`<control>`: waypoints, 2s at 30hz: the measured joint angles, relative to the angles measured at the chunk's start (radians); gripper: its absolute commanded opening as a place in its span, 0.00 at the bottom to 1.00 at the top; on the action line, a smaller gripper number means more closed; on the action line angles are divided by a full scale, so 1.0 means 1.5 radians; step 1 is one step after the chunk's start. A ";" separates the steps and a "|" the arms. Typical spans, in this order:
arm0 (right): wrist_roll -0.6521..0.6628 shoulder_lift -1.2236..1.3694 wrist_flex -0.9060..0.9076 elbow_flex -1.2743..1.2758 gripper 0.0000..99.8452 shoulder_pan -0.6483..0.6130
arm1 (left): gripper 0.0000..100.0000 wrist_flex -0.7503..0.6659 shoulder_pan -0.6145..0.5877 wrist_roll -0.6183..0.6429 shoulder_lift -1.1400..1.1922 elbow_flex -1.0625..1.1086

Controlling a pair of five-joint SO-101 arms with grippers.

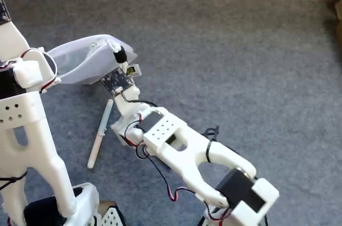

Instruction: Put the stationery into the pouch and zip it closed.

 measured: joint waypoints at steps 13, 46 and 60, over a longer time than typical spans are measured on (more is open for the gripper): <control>0.002 0.146 0.051 -0.113 0.12 0.021 | 0.01 0.000 0.000 0.000 0.000 0.000; 0.039 0.268 0.266 -0.302 0.01 0.027 | 0.01 0.000 0.000 0.000 -0.001 0.006; 0.045 0.217 0.383 -0.327 0.01 0.026 | 0.01 0.000 0.000 0.000 -0.001 0.006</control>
